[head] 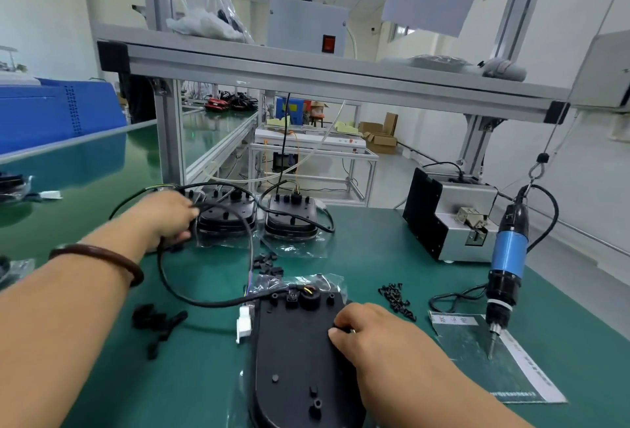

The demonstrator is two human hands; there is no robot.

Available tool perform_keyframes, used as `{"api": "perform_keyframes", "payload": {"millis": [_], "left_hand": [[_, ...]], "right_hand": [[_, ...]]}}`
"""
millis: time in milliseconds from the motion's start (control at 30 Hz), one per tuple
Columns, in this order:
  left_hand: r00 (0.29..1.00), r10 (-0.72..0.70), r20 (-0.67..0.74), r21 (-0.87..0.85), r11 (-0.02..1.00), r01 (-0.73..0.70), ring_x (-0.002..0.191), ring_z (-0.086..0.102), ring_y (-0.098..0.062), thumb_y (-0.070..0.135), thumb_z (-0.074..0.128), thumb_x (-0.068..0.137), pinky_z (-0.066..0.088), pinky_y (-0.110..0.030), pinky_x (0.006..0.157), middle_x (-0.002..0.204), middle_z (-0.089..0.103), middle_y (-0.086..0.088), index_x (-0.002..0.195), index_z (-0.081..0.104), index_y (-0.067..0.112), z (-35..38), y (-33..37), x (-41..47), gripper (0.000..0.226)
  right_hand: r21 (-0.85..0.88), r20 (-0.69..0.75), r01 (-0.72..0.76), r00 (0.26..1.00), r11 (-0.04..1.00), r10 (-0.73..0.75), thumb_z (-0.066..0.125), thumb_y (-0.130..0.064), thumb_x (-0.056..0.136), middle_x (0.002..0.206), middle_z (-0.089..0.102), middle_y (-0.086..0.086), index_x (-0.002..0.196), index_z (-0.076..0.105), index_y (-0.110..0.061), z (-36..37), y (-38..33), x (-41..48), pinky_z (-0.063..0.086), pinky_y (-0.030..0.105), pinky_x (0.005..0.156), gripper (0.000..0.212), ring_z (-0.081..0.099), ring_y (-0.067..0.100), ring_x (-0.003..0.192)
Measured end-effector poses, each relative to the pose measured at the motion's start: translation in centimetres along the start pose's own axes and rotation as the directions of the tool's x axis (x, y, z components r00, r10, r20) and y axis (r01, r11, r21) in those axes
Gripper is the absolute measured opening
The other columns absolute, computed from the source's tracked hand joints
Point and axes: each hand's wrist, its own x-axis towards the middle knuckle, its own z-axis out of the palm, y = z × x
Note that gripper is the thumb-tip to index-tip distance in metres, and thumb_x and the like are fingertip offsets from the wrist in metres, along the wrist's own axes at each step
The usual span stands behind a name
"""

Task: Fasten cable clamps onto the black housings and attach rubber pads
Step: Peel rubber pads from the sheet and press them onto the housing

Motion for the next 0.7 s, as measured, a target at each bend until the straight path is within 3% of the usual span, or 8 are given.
{"api": "perform_keyframes", "payload": {"millis": [100, 233, 333, 400, 467, 600, 633, 700], "left_hand": [[0.992, 0.044, 0.115, -0.386, 0.922, 0.003, 0.054, 0.048, -0.008, 0.005, 0.056, 0.092, 0.044, -0.014, 0.037, 0.09, 0.055, -0.011, 0.104, 0.06, 0.005, -2.5, 4.9, -3.9, 0.013], [0.941, 0.269, 0.206, -0.641, 0.764, -0.078, 0.048, 0.053, -0.005, 0.005, 0.05, 0.094, 0.048, -0.014, 0.045, 0.087, 0.058, -0.008, 0.106, 0.063, 0.001, -3.1, 9.2, -10.8, 0.018], [0.888, 0.43, 0.162, -0.583, 0.768, -0.266, 0.052, 0.054, -0.001, 0.008, 0.051, 0.094, 0.048, -0.015, 0.05, 0.09, 0.062, -0.005, 0.106, 0.07, 0.014, -1.6, 9.6, -15.8, 0.023], [0.832, 0.538, 0.139, -0.442, 0.785, -0.433, 0.051, 0.05, 0.003, 0.016, 0.055, 0.093, 0.046, -0.013, 0.053, 0.075, 0.063, 0.006, 0.102, 0.073, 0.03, 0.5, 8.5, -18.8, 0.024], [0.739, 0.666, 0.103, -0.283, 0.732, -0.62, 0.052, 0.049, 0.006, 0.023, 0.059, 0.092, 0.041, -0.006, 0.056, 0.063, 0.062, 0.016, 0.099, 0.07, 0.045, 2.9, 6.5, -21.5, 0.026], [0.614, 0.766, 0.189, -0.007, 0.627, -0.779, 0.081, 0.058, 0.006, 0.034, 0.06, 0.083, 0.039, -0.005, 0.073, 0.088, 0.058, 0.022, 0.105, 0.061, 0.061, 6.7, 1.5, -24.7, 0.035], [0.628, 0.753, 0.196, -0.009, 0.642, -0.767, 0.08, 0.059, 0.006, 0.033, 0.061, 0.08, 0.041, -0.005, 0.073, 0.088, 0.058, 0.02, 0.102, 0.061, 0.062, 7.8, 0.4, -24.8, 0.036], [0.785, 0.583, 0.208, -0.133, 0.812, -0.568, 0.055, 0.054, 0.01, 0.03, 0.069, 0.081, 0.04, -0.003, 0.059, 0.062, 0.057, 0.01, 0.07, 0.073, 0.046, 9.4, -0.5, -25.4, 0.019]], "right_hand": [[0.08, -0.031, 0.005, 1.0, 0.997, -0.003, 0.039, -0.023, 0.098, 0.135, 0.039, -0.012, 0.134, 0.048, -0.023, -0.1, 0.6, 0.1, 0.041, 0.022, 0.093, 0.037, 0.039, 0.015, 0.125], [0.117, -0.033, 0.047, 0.999, 0.992, -0.044, 0.035, -0.027, 0.101, 0.133, 0.044, -0.011, 0.132, 0.055, -0.022, -0.3, 1.2, 0.3, 0.041, 0.019, 0.094, 0.037, 0.047, 0.014, 0.12], [0.08, -0.027, 0.065, 0.998, 0.995, -0.063, 0.038, -0.023, 0.101, 0.127, 0.044, -0.008, 0.131, 0.055, -0.021, -0.5, 1.1, 0.5, 0.041, 0.019, 0.085, 0.035, 0.048, 0.015, 0.111], [0.086, -0.033, 0.052, 0.998, 0.995, -0.049, 0.04, -0.021, 0.1, 0.118, 0.046, -0.005, 0.128, 0.056, -0.018, -0.6, 0.9, 0.4, 0.04, 0.021, 0.081, 0.033, 0.048, 0.018, 0.102], [0.141, -0.044, 0.064, 0.997, 0.988, -0.058, 0.045, -0.014, 0.096, 0.115, 0.05, 0.001, 0.121, 0.06, -0.013, -0.6, 0.8, -0.1, 0.043, 0.027, 0.085, 0.029, 0.051, 0.023, 0.103], [0.218, -0.119, 0.051, 0.993, 0.975, -0.025, 0.056, -0.014, 0.091, 0.107, 0.063, 0.005, 0.113, 0.063, -0.013, -0.4, 0.5, -0.2, 0.048, 0.027, 0.085, 0.023, 0.06, 0.022, 0.097], [0.294, -0.085, -0.034, 0.994, 0.955, 0.062, 0.056, -0.02, 0.093, 0.106, 0.064, 0.001, 0.114, 0.061, -0.016, -0.5, 0.5, 0.0, 0.049, 0.026, 0.085, 0.021, 0.061, 0.017, 0.096], [0.512, 0.065, -0.186, 0.982, 0.838, 0.178, 0.058, -0.022, 0.095, 0.11, 0.063, -0.008, 0.117, 0.061, -0.019, -0.5, 1.0, -0.1, 0.047, 0.022, 0.094, 0.023, 0.059, 0.005, 0.101]]}}
